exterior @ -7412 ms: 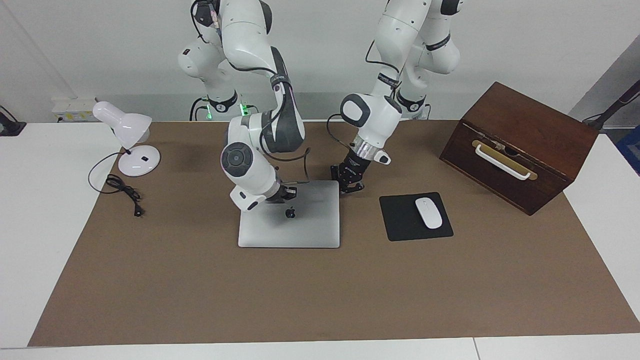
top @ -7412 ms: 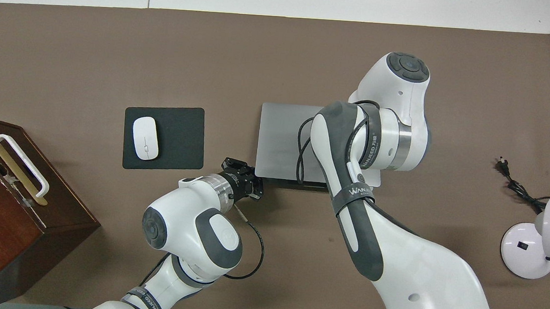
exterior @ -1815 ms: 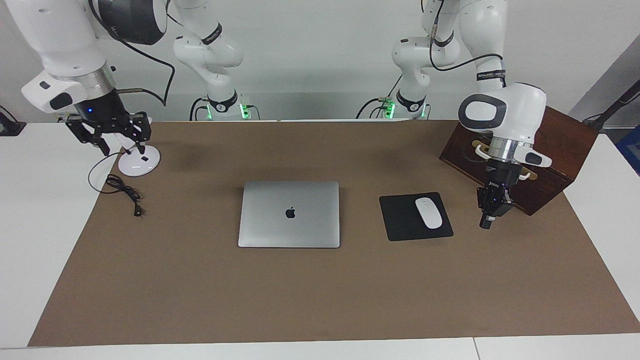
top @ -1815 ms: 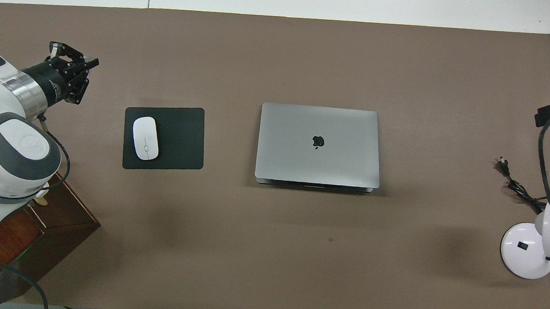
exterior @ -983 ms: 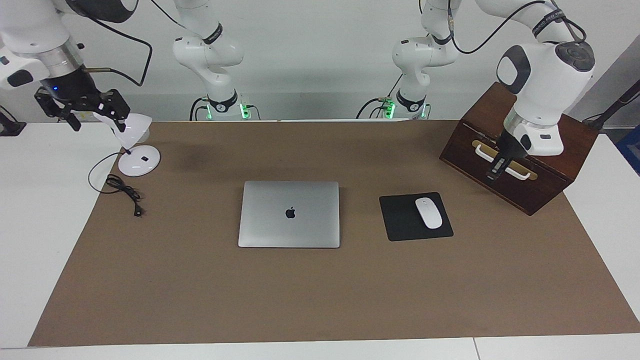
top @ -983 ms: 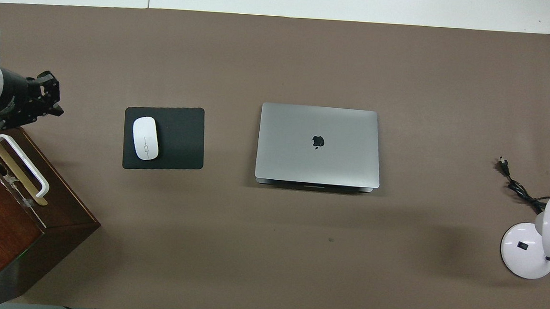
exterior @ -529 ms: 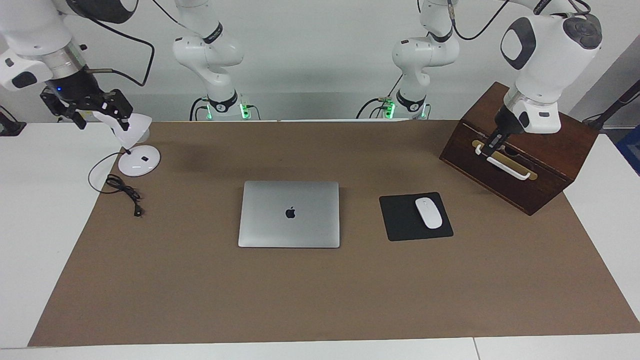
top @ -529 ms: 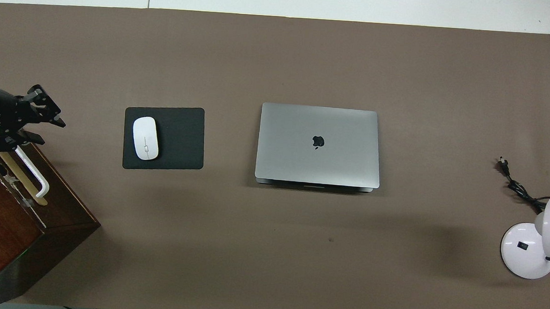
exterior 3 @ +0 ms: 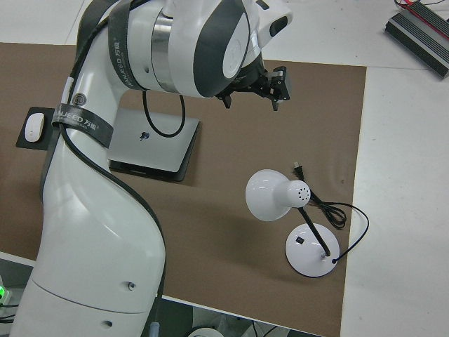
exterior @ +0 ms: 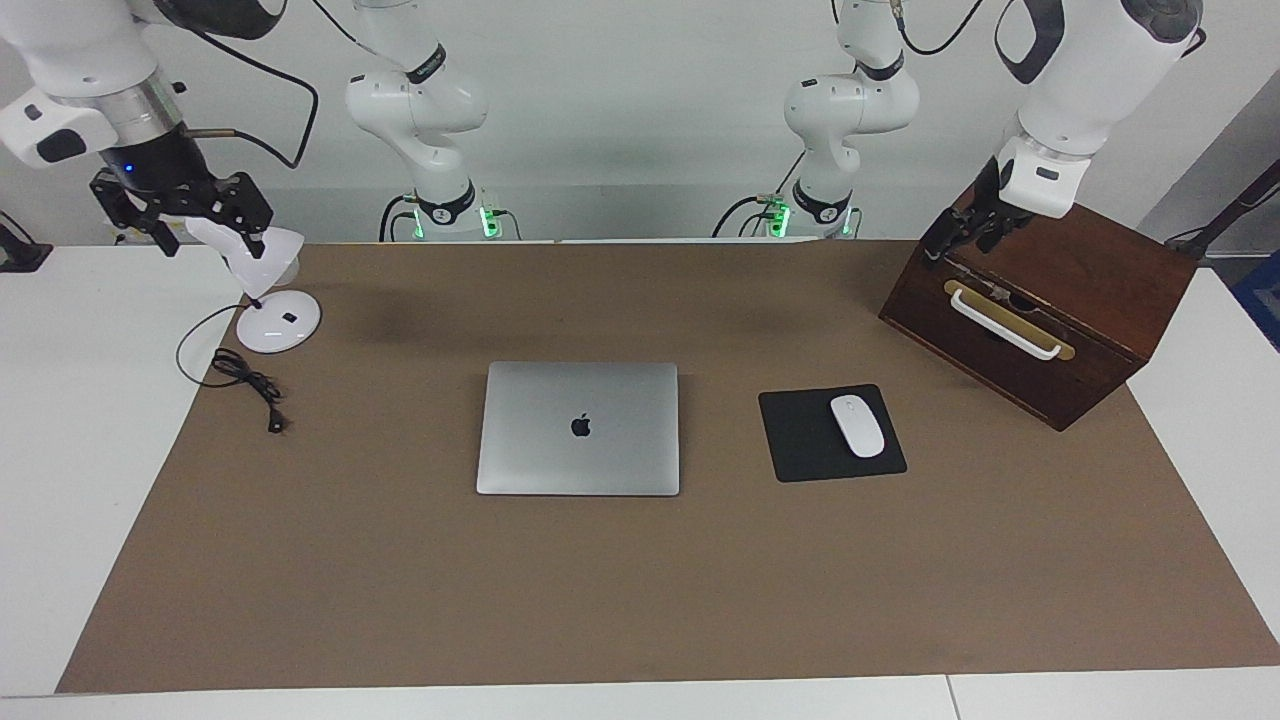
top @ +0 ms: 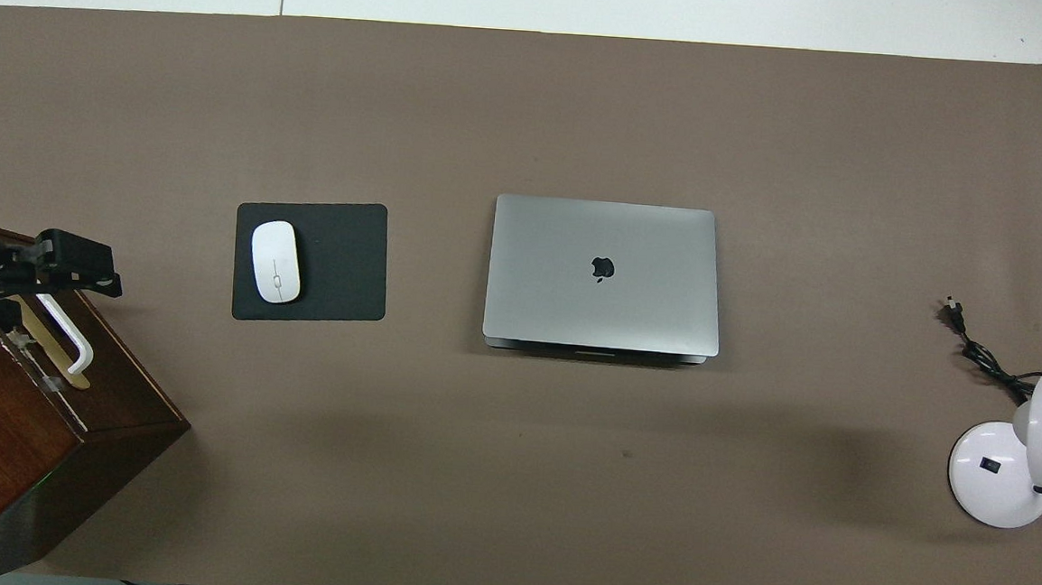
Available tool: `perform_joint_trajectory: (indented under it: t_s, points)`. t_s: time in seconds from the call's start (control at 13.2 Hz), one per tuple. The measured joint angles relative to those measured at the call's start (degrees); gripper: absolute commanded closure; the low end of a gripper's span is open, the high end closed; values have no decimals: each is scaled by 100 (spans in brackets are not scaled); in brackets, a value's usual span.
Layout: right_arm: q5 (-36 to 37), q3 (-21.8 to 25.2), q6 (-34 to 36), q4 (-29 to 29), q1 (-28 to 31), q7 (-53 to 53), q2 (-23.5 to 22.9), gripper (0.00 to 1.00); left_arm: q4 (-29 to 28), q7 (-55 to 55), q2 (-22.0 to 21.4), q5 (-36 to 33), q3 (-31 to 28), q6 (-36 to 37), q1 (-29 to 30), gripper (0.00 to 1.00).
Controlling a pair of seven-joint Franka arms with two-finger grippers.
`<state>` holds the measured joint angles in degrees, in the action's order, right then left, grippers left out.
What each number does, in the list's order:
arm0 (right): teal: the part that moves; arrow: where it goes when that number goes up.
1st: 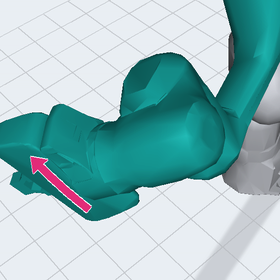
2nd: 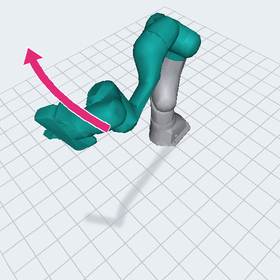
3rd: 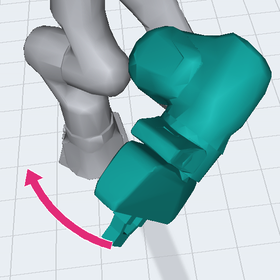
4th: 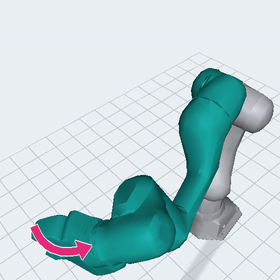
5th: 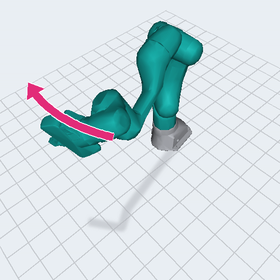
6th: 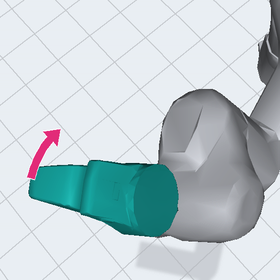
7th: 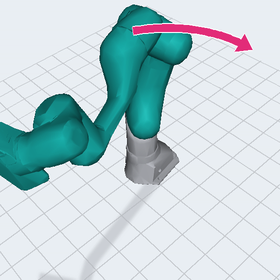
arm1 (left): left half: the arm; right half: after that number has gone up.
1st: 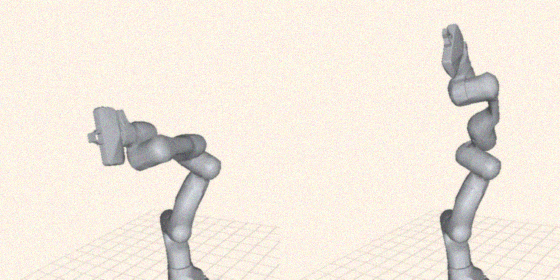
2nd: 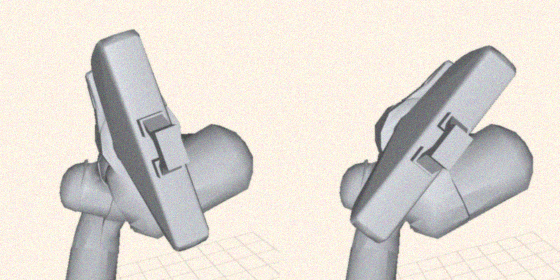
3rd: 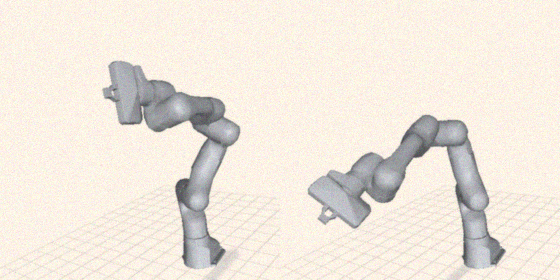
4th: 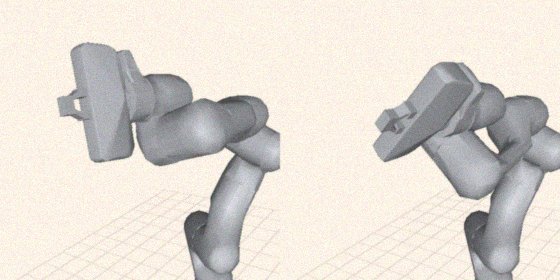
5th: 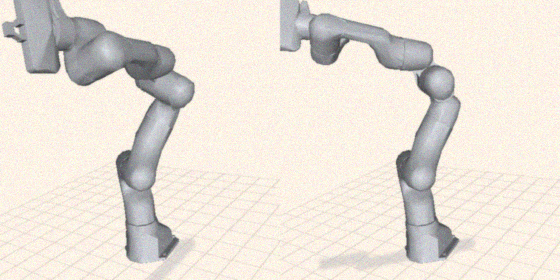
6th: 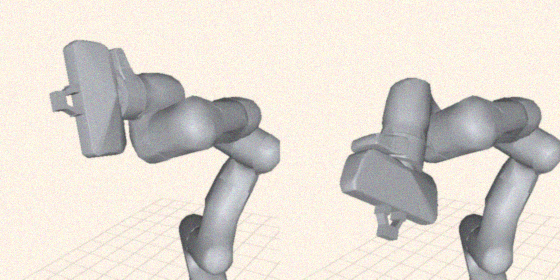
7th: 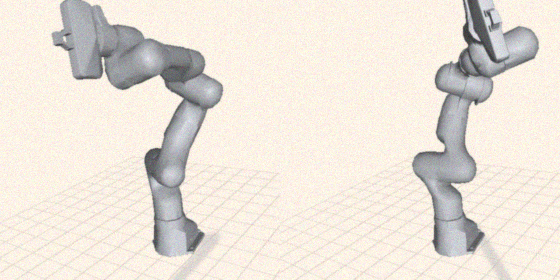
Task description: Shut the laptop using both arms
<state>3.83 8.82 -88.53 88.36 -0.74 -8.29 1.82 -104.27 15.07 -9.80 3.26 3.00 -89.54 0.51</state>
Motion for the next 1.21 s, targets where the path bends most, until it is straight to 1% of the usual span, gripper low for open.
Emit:
perform_joint_trajectory:
  t_s: [0.15,0.38,0.53,0.68,0.91,1.21]
  points:
    - [-35,-1,-109,17,-60,155,0,0,-9,-220,-45,0,-15,19,0,0]
    - [-268,-3,-164,25,-115,370,0,0,-40,-262,-44,0,-1,25,-3,0]
    - [-283,-3,-164,27,-115,373,0,0,-43,-264,-44,0,-4,76,-2,0]
    - [-284,-3,-164,30,-115,373,0,0,-43,-264,-44,0,-3,209,-2,0]
    - [-284,-3,-162,37,-115,373,0,0,-43,-272,-58,1,28,614,-11,0]
    - [-287,-3,-162,40,-115,373,0,0,-41,-272,-72,0,17,731,-8,0]
